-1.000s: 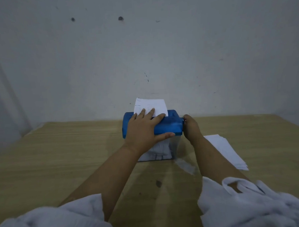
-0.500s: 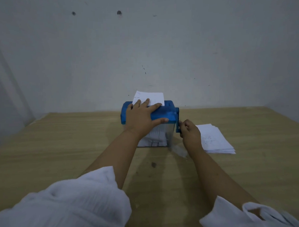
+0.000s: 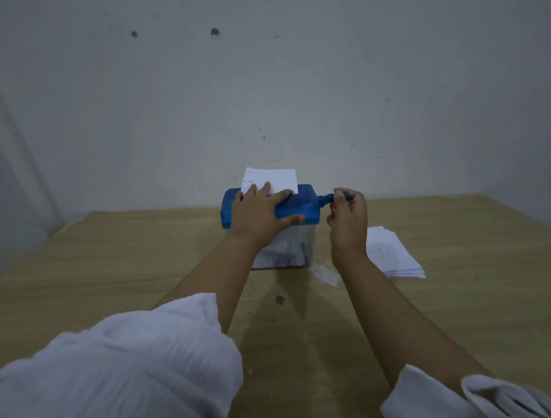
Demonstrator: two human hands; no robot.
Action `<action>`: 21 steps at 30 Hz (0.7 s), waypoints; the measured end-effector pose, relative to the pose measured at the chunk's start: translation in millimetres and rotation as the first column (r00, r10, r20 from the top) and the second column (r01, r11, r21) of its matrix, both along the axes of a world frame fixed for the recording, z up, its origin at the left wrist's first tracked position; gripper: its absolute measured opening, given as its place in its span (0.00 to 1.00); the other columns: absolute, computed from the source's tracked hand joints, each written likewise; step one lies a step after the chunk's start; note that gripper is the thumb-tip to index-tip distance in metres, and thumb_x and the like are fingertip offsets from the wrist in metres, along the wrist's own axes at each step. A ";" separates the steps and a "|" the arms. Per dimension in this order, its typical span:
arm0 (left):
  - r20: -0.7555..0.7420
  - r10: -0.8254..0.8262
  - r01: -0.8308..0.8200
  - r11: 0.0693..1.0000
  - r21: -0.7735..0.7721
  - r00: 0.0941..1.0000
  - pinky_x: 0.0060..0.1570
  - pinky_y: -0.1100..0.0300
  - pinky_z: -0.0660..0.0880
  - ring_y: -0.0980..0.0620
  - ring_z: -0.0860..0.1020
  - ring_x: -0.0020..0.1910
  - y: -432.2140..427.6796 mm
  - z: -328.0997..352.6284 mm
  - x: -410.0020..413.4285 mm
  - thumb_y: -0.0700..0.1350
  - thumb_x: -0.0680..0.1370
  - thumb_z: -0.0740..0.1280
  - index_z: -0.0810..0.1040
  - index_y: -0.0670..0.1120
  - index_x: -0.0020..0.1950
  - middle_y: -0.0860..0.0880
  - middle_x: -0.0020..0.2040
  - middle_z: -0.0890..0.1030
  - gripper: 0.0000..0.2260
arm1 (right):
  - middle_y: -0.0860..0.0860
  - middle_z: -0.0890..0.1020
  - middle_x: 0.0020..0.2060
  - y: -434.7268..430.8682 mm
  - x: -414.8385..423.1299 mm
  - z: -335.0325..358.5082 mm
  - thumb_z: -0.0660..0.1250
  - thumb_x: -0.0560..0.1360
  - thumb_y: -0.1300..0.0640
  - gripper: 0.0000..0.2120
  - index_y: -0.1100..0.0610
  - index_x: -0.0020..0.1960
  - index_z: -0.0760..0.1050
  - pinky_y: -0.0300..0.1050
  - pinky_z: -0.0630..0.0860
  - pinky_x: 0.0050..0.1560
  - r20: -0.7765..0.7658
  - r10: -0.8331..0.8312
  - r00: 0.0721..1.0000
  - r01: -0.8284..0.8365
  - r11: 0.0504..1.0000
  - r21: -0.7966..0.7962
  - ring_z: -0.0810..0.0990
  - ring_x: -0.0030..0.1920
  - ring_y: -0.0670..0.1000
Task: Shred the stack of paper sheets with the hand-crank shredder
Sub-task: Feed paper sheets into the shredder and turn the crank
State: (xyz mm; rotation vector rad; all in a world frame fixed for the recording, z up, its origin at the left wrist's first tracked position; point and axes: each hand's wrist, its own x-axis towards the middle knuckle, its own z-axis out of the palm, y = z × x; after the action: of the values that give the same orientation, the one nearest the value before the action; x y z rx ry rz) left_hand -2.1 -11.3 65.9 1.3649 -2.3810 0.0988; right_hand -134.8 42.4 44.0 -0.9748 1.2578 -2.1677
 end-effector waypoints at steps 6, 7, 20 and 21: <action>-0.020 -0.030 0.029 0.999 -0.043 0.999 0.72 0.48 0.50 0.47 0.56 0.75 -5.3 -3.4 1.3 0.68 0.74 0.57 0.62 0.60 0.73 0.51 0.76 0.61 0.29 | 0.47 0.72 0.35 -34.6 -27.4 32.9 0.63 0.78 0.54 0.08 0.60 0.48 0.73 0.36 0.67 0.34 -0.120 0.041 0.992 -0.031 0.996 0.084 0.69 0.34 0.44; -0.018 -0.032 0.031 0.998 -0.051 0.999 0.72 0.48 0.50 0.47 0.56 0.75 -4.5 -4.5 1.5 0.68 0.74 0.56 0.62 0.60 0.73 0.51 0.76 0.61 0.29 | 0.47 0.73 0.35 -42.1 -32.2 37.4 0.64 0.78 0.54 0.08 0.59 0.47 0.74 0.37 0.67 0.35 -0.145 0.049 0.988 -0.032 0.992 0.121 0.69 0.34 0.44; -0.046 -0.036 0.031 0.994 -0.109 0.998 0.72 0.50 0.50 0.47 0.57 0.75 -8.6 -9.8 2.0 0.68 0.74 0.55 0.62 0.59 0.73 0.51 0.76 0.61 0.29 | 0.55 0.74 0.33 -74.7 -44.5 -21.4 0.60 0.77 0.64 0.04 0.61 0.45 0.74 0.43 0.65 0.32 -0.035 0.089 0.995 -0.058 0.851 0.522 0.67 0.31 0.51; -0.048 -0.036 0.031 0.994 -0.108 0.998 0.72 0.50 0.50 0.47 0.57 0.75 -8.2 -9.6 2.0 0.69 0.74 0.55 0.62 0.59 0.73 0.51 0.76 0.61 0.29 | 0.55 0.74 0.32 -70.2 -43.7 -26.9 0.61 0.77 0.63 0.05 0.61 0.43 0.74 0.42 0.65 0.31 -0.073 0.088 0.993 -0.035 0.845 0.533 0.67 0.31 0.50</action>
State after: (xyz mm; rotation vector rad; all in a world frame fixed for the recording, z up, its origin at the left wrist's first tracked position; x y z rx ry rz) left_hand -0.1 -19.4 56.3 1.2634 -2.3211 0.1779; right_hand -178.5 -27.7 17.1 -0.8659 1.7209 -1.5902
